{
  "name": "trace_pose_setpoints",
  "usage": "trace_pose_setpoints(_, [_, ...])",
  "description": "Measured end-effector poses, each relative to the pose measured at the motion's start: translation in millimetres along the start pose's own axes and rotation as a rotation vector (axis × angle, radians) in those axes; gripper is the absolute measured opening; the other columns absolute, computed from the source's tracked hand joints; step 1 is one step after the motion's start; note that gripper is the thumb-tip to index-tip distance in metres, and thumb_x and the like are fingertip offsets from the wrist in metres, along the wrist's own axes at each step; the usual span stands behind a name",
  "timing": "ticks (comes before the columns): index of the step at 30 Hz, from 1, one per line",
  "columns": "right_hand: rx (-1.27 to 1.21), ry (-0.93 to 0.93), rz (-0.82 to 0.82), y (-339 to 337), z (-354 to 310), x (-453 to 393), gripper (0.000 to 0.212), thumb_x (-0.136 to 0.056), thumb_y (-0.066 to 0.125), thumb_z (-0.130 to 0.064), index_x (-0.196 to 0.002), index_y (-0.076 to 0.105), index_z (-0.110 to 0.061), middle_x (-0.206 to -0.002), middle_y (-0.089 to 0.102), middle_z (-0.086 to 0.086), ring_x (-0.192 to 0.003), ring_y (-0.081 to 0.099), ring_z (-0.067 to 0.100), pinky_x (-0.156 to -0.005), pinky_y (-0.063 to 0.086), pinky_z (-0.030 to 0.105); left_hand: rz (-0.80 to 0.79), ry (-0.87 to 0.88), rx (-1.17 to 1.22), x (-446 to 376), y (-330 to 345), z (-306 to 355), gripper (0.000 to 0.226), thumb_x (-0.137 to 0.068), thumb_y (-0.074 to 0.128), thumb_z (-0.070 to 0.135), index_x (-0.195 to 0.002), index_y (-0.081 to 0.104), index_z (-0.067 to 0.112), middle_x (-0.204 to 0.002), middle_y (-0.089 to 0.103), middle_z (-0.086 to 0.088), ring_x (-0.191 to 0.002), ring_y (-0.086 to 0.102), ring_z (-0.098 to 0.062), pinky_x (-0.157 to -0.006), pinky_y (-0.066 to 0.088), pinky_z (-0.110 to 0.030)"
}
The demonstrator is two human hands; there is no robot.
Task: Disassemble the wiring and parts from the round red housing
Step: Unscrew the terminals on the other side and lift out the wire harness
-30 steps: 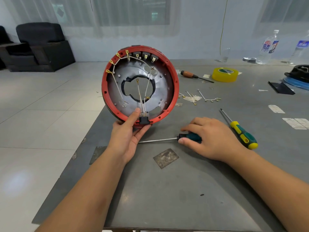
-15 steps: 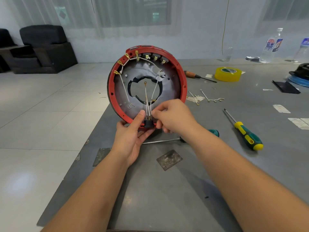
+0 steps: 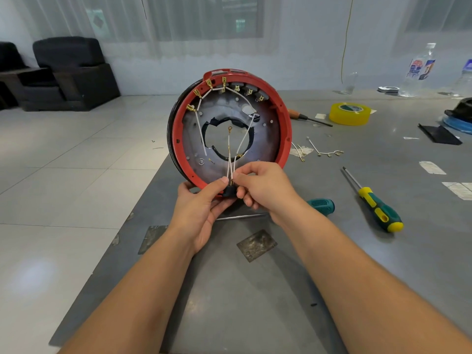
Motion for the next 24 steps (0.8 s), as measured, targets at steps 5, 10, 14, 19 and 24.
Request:
trace_pose_setpoints(5, [-0.017,-0.02,0.022,-0.4,2.0,0.9,0.012,-0.098,0.065,-0.016,-0.087,0.067,-0.018,-0.048,0.06,-0.003,-0.034,0.047,0.01,-0.034,0.034,0.018,0.012,-0.004,-0.036,-2.4,-0.5,-0.7,0.062,-0.088,0.081,0.0,-0.138,0.044,0.001,-0.125,0.07,-0.027,-0.098,0.079,-0.029,-0.073,0.064,-0.031])
trace_pose_setpoints(10, [-0.041,0.035,0.045,2.1,2.7,-0.4,0.016,-0.098,0.063,-0.013,-0.083,0.066,-0.016,-0.045,0.057,-0.005,-0.033,0.044,0.008,-0.034,0.031,0.016,0.026,-0.001,-0.066,-2.8,-1.0,-1.0,0.061,-0.089,0.08,0.001,-0.138,0.046,0.001,-0.127,0.07,-0.025,-0.094,0.079,-0.025,-0.069,0.063,-0.027])
trace_pose_setpoints(14, [0.018,-0.024,0.076,3.0,1.1,1.7,0.016,-0.098,0.062,-0.015,-0.083,0.066,-0.02,-0.046,0.058,-0.004,-0.033,0.045,0.01,-0.036,0.034,0.018,0.012,-0.007,-0.099,-2.4,-0.2,-1.6,0.058,-0.091,0.078,0.004,-0.139,0.049,-0.009,-0.127,0.069,-0.03,-0.097,0.077,-0.027,-0.069,0.062,-0.026])
trace_pose_setpoints(19, [0.043,-0.033,0.111,3.3,0.9,1.0,0.014,-0.098,0.06,-0.016,-0.086,0.067,-0.018,-0.047,0.059,-0.004,-0.034,0.047,0.009,-0.037,0.036,0.017,0.01,-0.011,-0.09,-2.5,-0.9,-0.7,0.056,-0.091,0.079,0.002,-0.138,0.051,-0.006,-0.125,0.071,-0.029,-0.097,0.078,-0.028,-0.068,0.062,-0.026])
trace_pose_setpoints(24, [0.087,-0.07,0.156,-0.7,-4.0,-3.0,0.018,-0.097,0.057,-0.014,-0.083,0.067,-0.017,-0.047,0.059,-0.004,-0.034,0.048,0.01,-0.036,0.037,0.019,0.03,0.004,-0.11,-1.1,0.3,-2.6,0.061,-0.087,0.083,0.002,-0.137,0.048,0.001,-0.125,0.07,-0.024,-0.105,0.077,-0.031,-0.067,0.062,-0.026])
Point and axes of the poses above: each hand's wrist, its own x-axis away from the middle knuckle, its own y-axis out of the palm, z = x × y, the point moved 4 cm from there along -x, towards the middle knuckle
